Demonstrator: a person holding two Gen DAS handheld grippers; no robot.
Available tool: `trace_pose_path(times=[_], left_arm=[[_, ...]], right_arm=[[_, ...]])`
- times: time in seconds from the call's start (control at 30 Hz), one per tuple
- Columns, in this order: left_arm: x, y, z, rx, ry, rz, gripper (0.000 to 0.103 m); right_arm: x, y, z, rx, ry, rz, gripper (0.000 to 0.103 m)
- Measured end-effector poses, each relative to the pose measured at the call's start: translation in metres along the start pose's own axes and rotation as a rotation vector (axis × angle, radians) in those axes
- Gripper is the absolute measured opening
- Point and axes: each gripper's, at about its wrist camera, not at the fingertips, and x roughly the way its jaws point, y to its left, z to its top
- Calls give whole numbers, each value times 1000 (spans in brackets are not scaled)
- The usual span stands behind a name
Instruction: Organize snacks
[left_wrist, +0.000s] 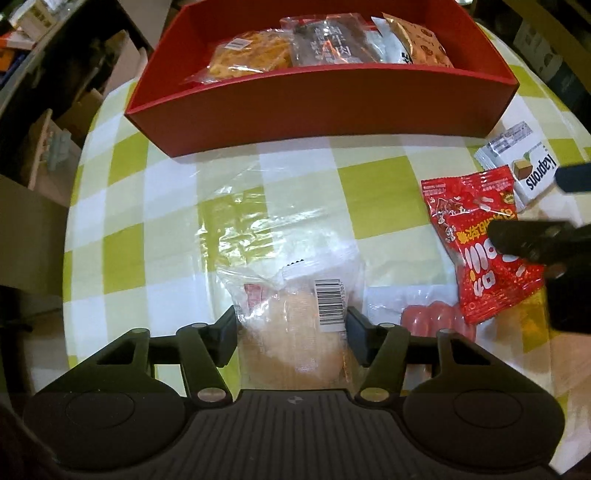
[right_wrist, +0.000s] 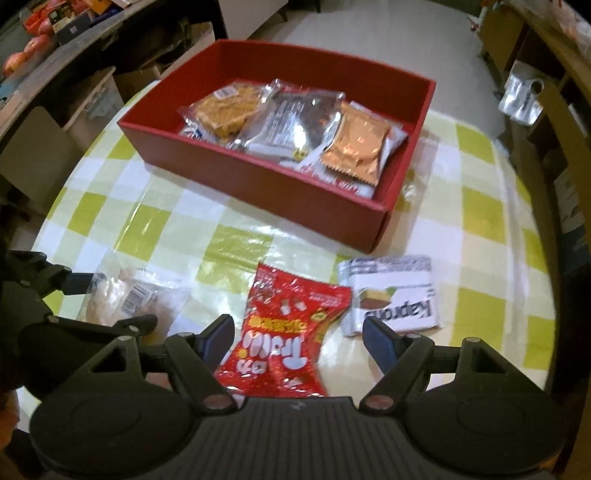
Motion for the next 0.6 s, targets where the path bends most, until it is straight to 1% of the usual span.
trace_pose_path(times=[0.2, 0.37, 0.53, 0.6], left_arm=[[-5, 2, 1, -6, -13, -12, 65], [-3, 2, 4, -5, -8, -9, 65], [3, 2, 6, 2, 2, 10, 65], [3, 2, 6, -1, 1, 7, 65]], right_arm=[[16, 7, -1, 3, 37, 1, 83], [29, 12, -1, -9, 52, -33, 83], [42, 18, 0, -39, 68, -61, 82], [47, 16, 0, -23, 79, -59, 83]])
